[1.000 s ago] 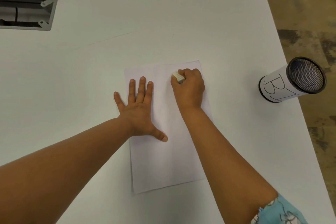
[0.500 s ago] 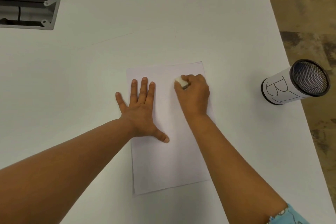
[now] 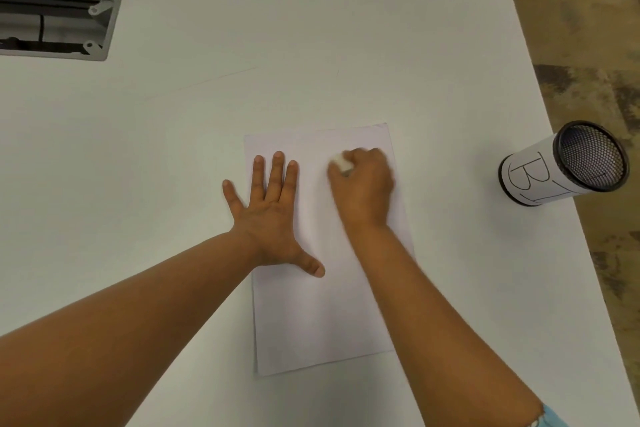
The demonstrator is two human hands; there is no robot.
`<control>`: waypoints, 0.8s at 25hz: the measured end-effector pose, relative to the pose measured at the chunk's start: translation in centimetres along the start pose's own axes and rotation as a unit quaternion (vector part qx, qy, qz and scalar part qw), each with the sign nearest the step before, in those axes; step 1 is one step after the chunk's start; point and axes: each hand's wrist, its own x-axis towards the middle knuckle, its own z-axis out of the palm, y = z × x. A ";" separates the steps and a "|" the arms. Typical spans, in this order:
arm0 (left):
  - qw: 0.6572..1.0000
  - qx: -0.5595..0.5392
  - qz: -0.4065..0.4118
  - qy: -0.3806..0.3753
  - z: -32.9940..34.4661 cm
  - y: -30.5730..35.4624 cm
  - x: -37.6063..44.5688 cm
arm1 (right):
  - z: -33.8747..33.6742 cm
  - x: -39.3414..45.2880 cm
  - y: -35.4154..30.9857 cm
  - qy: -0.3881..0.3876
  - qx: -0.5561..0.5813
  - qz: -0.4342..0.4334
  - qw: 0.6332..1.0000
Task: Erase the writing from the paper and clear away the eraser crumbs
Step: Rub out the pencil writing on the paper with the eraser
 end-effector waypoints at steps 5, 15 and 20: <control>1.000 -0.004 0.001 -0.003 -0.1 0.0 -0.1 | -0.7 1.0 0.5 -0.008 0.005 -0.003 1.000; 1.000 -0.007 -0.003 -0.007 -0.2 0.0 -0.1 | -0.2 0.9 0.3 -0.019 0.006 -0.019 1.000; 1.000 -0.004 0.000 -0.002 -0.3 0.0 -0.2 | -1.7 1.9 1.4 0.022 0.025 0.035 0.999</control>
